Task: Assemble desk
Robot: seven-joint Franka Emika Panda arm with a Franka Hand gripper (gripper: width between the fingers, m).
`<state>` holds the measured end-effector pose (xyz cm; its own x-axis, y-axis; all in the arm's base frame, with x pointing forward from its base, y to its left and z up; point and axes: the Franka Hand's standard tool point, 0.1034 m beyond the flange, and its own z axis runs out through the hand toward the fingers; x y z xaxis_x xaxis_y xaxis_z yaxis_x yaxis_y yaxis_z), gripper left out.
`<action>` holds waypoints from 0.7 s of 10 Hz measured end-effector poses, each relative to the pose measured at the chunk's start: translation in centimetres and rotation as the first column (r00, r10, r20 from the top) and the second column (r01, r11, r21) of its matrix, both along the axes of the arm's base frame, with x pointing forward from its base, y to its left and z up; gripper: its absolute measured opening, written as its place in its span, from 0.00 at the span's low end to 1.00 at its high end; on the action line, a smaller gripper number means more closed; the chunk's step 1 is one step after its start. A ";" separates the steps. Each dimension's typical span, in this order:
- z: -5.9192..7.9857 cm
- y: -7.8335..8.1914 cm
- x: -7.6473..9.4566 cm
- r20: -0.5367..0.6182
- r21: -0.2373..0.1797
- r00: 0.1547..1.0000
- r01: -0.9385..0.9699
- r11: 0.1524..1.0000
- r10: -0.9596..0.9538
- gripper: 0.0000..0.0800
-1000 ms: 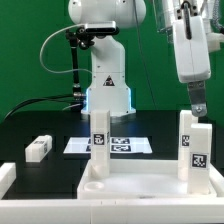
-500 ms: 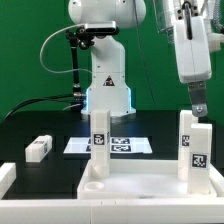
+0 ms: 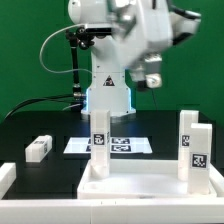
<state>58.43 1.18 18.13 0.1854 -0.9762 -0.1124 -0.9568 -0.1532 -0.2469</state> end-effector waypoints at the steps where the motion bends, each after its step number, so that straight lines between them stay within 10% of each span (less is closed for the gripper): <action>1: 1.0 -1.8 -0.4 0.025 -0.021 0.995 -0.095 0.995 0.095 0.81; 7: 0.4 -3.2 -0.7 0.057 -0.171 0.821 -0.552 0.816 0.568 0.81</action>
Offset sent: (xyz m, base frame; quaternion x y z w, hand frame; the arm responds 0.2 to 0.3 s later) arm 0.0000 0.0000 0.0000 0.0000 0.0000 -0.1938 0.9810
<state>57.76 -1.98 18.50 0.7075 -0.7036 0.0666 -0.6657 -0.6951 -0.2714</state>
